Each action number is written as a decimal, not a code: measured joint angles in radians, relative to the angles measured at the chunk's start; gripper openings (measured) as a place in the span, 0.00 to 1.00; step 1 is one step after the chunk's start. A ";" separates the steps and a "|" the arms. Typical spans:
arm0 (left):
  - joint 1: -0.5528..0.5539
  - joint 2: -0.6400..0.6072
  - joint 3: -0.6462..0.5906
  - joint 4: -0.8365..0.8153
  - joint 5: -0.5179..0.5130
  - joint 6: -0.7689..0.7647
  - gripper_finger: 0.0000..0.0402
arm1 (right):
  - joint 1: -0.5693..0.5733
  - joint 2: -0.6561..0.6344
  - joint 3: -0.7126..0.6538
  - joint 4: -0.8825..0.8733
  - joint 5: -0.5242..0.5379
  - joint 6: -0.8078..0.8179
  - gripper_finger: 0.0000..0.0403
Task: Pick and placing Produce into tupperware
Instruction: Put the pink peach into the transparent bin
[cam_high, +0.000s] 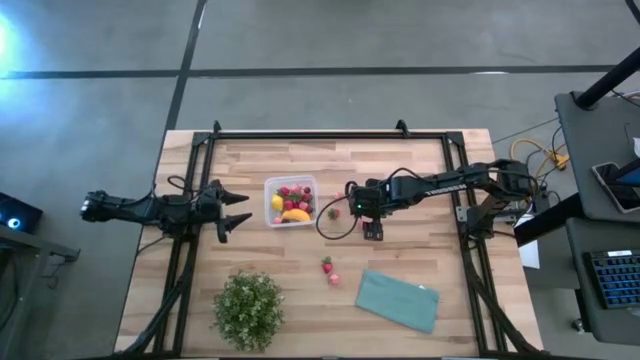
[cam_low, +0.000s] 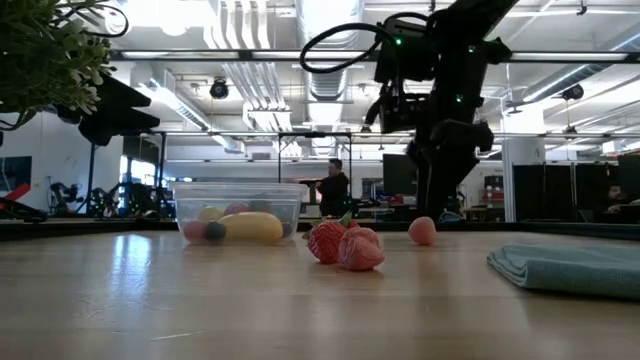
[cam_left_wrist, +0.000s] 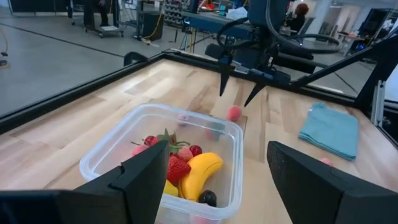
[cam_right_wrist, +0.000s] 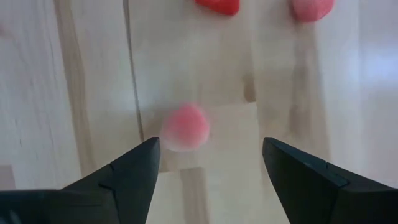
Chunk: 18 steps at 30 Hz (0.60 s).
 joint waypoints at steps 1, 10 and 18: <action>0.000 0.003 0.000 0.001 0.000 0.000 0.64 | 0.001 0.000 -0.010 0.006 -0.006 0.005 0.69; 0.000 0.011 0.000 0.000 0.001 0.000 0.64 | 0.011 0.000 -0.044 0.066 -0.020 0.007 0.70; 0.000 0.012 0.000 0.000 0.001 0.000 0.64 | 0.011 0.039 -0.063 0.129 -0.016 0.030 0.68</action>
